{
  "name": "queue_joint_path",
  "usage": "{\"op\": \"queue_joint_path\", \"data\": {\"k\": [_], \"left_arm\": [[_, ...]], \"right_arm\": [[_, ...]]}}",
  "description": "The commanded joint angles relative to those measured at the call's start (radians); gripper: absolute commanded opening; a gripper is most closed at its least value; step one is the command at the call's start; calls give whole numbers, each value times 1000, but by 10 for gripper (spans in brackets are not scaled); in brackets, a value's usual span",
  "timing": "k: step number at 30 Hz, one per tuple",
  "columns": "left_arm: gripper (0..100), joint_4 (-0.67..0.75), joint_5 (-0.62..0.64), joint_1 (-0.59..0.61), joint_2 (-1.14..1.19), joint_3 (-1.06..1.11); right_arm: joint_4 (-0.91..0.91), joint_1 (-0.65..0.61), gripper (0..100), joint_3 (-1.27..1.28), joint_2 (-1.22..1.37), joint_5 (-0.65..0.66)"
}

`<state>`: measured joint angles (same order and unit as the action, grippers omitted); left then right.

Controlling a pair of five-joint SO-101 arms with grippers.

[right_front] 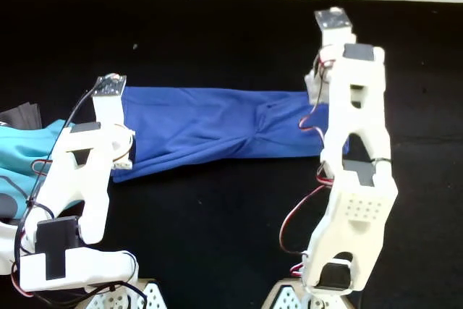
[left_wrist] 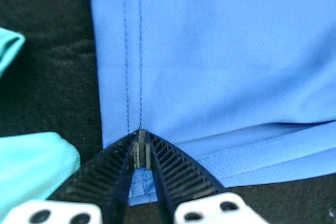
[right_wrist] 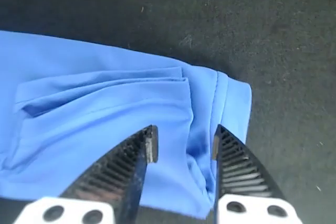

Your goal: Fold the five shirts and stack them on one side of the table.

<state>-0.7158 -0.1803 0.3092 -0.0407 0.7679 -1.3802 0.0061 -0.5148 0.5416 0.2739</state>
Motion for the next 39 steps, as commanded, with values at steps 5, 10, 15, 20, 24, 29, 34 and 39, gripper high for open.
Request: {"op": "queue_joint_path", "data": {"k": [5, 10, 15, 20, 24, 29, 34, 39], "left_arm": [[8, 23, -6, -4, 12, -4], [8, 23, -6, -4, 12, -4], [8, 23, -6, -4, 12, -4], [8, 23, -6, -4, 12, -4], [8, 23, -6, -4, 12, -4], [8, 23, -6, -4, 12, -4], [8, 23, -6, -4, 12, -4], [8, 23, -6, -4, 12, -4]], "right_arm": [[-248, -35, 132, -117, -133, -6], [-315, -173, 15, -116, -107, -11], [-320, -338, 5, -116, -58, -12], [-300, -420, 5, -116, 31, -12], [-300, -449, 6, -116, 99, -12], [-280, -476, 6, -114, 122, -12], [-234, -487, 6, -4, 113, -12], [-150, -486, 6, 150, 70, -12]]}}
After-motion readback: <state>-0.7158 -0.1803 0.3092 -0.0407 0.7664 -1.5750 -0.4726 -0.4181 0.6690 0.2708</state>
